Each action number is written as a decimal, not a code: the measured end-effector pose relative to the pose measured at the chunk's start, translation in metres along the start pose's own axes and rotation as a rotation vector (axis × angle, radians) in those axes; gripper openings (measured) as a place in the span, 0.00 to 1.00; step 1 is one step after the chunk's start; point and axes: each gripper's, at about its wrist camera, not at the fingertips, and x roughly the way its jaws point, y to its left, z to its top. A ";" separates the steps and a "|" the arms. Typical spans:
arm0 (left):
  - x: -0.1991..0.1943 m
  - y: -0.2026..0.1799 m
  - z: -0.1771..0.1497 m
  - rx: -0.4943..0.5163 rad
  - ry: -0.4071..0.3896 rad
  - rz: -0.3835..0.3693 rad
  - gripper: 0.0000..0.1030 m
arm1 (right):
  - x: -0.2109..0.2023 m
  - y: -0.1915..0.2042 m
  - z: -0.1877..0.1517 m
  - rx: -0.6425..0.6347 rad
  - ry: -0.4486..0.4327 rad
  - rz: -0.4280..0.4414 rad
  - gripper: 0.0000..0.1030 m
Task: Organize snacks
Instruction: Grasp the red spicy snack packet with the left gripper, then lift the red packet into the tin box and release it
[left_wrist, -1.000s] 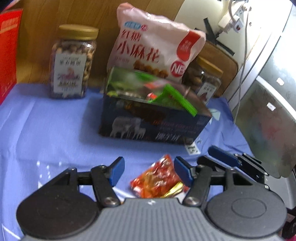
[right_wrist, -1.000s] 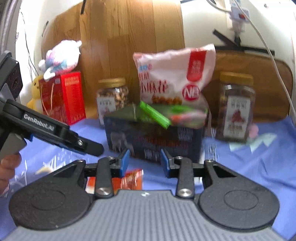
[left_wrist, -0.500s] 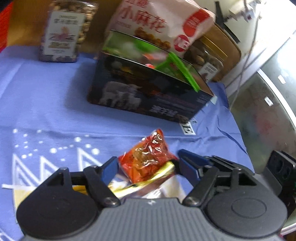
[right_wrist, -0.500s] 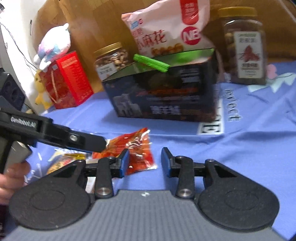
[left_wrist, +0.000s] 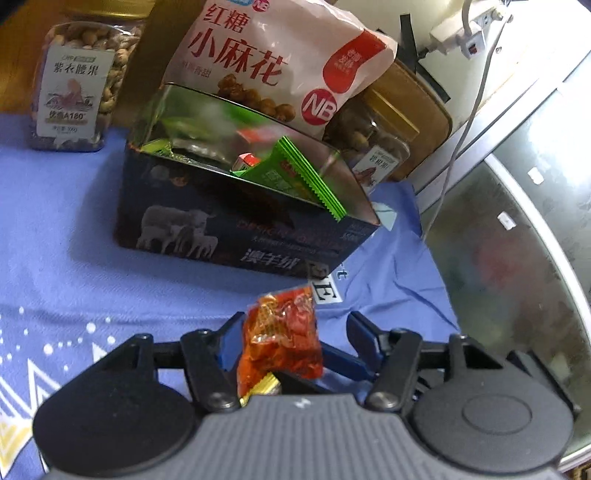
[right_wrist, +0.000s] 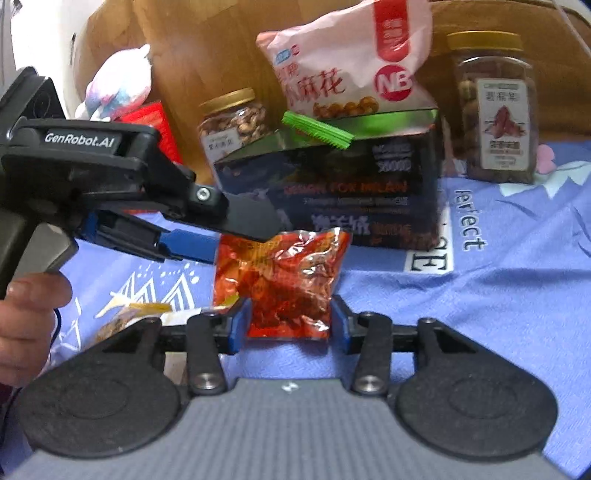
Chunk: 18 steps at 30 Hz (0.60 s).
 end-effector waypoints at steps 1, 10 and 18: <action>0.004 -0.002 0.000 0.011 0.004 0.027 0.57 | -0.001 0.000 0.000 0.002 -0.005 -0.007 0.35; -0.004 -0.007 -0.004 0.022 -0.025 0.029 0.57 | -0.016 0.011 -0.002 -0.064 -0.108 -0.021 0.24; -0.027 -0.028 0.023 0.091 -0.104 0.015 0.57 | -0.037 0.030 0.031 -0.165 -0.241 -0.046 0.20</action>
